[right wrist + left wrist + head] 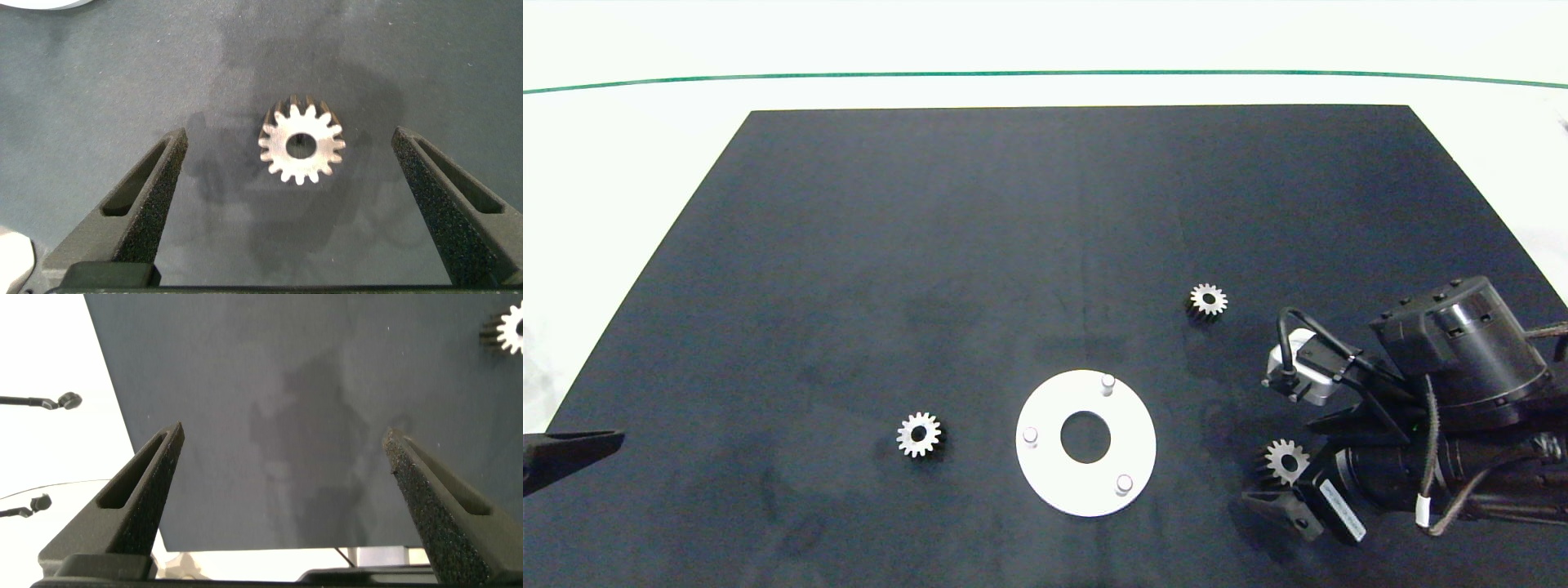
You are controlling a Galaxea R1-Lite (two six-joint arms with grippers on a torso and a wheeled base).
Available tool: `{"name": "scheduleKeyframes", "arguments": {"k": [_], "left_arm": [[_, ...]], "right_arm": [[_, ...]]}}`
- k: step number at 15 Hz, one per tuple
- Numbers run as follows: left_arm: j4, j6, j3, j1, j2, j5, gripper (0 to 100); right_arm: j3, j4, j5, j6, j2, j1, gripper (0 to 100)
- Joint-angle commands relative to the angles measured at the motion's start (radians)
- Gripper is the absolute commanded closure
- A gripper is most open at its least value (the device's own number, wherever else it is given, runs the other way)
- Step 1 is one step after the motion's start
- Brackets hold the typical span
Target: Install three planetary gears onto the carrier pins
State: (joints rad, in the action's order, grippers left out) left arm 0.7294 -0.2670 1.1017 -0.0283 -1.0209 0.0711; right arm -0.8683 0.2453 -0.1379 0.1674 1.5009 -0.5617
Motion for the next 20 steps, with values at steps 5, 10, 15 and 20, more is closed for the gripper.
{"name": "scheduleKeyframes", "arguments": {"k": [5,10,15,20], "left_arm": [[0.005,0.002,0.007,-0.001,0.019,0.001,0],[0.005,0.003,0.012,-0.002,0.021,0.001,0],[0.01,0.002,0.012,-0.007,0.024,0.001,0],[0.065,0.003,0.046,-0.005,0.03,0.001,0]], "right_arm": [[0.018,0.005,-0.039,0.001,0.032,0.002,12],[0.014,-0.001,-0.037,0.001,0.045,0.006,22],[0.017,-0.026,-0.037,0.001,0.052,0.023,31],[0.017,-0.026,-0.037,0.003,0.052,0.023,42]]}}
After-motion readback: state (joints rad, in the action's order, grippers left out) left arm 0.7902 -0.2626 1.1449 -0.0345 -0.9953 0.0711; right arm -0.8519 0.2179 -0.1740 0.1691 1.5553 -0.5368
